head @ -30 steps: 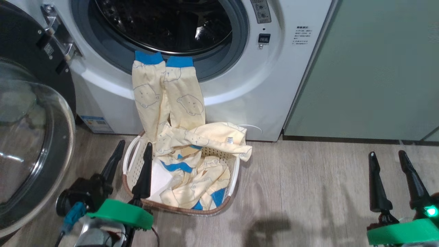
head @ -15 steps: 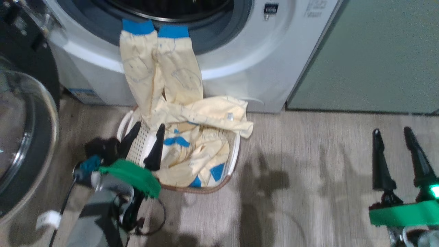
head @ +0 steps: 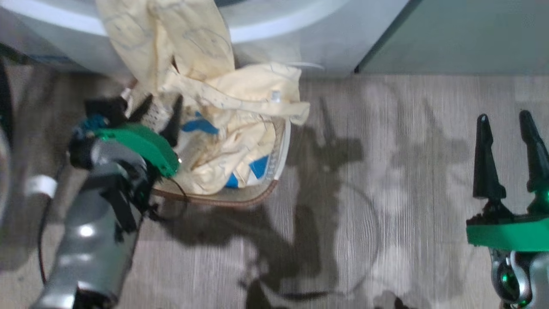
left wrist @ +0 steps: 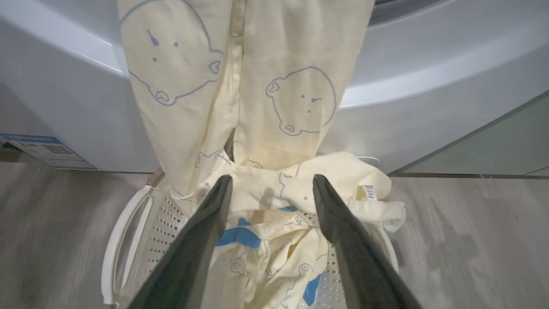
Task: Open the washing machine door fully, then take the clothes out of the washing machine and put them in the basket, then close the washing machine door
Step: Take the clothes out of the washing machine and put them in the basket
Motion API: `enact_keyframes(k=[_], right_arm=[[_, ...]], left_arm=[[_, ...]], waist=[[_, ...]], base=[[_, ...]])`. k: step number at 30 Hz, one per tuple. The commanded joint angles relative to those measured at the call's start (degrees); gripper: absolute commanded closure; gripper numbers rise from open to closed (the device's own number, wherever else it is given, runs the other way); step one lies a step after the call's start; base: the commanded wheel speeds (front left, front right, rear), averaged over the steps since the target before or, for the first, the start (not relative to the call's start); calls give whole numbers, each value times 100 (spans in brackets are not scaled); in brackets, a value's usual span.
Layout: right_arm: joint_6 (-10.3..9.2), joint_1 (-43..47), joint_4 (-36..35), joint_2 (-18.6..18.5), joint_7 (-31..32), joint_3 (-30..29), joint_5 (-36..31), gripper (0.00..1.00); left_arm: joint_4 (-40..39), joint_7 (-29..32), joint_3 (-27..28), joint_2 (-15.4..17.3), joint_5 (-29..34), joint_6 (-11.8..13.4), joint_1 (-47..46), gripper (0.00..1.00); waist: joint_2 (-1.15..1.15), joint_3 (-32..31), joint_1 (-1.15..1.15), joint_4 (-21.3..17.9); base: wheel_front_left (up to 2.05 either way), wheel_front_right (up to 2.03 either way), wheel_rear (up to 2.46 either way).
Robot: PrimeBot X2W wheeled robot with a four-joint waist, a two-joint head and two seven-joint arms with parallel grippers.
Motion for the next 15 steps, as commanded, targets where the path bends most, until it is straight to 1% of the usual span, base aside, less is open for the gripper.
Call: enact_keyframes(k=[1,5,10,15], right_arm=[[25,-76,-217,-15,-37,115,34,0],[25,-203,-262,15,-37,128,62,0],[25,-318,-297,39,-37,154,96,0],[25,-413,-324,50,-37,217,129,0]], left_arm=[[6,-17,183,270,-35,11,-179,0],[548,-36,234,505,-29,45,-737,0],[1107,-53,241,744,-32,21,-1325,0],[1533,-56,153,925,49,33,-1786,0]], waist=[[0,378,-2,-191],[0,758,-2,-329],[0,1112,-2,-458],[0,1384,-2,-554]], base=[[0,0,0],[0,0,0],[0,0,0],[0,0,0]])
